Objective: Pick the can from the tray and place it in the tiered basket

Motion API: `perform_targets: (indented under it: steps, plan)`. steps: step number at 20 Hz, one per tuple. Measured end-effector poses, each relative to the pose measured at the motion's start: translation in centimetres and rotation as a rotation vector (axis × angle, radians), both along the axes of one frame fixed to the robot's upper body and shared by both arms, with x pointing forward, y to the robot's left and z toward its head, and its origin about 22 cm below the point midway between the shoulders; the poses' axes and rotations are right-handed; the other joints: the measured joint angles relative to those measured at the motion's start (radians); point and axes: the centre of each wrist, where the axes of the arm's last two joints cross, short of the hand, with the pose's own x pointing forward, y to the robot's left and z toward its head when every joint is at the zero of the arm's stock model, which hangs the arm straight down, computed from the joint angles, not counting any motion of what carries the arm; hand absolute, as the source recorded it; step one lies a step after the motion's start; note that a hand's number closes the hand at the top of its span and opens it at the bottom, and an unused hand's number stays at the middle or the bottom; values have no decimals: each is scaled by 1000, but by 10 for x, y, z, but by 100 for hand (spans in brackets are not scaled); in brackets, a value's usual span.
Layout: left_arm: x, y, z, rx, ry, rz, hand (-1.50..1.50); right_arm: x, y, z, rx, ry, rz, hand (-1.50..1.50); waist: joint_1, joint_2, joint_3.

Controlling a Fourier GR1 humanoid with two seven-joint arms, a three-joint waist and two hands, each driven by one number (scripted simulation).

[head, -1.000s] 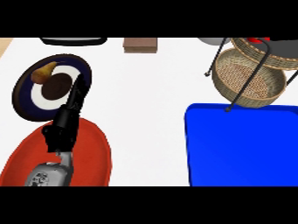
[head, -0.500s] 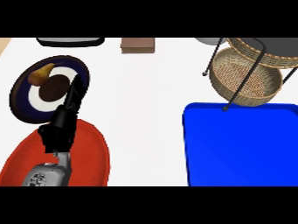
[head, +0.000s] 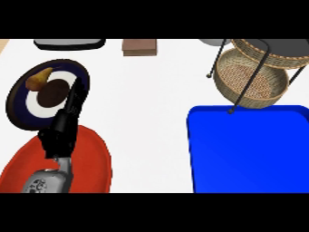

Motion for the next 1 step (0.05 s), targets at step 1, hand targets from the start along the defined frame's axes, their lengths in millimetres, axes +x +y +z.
perform_targets:
  steps: [1]
  plan:
    - [-2, -2, 1, 0, 3, -3, 0, -11, -13, -6, 16, -6, 2, -150, 1, 0, 0]
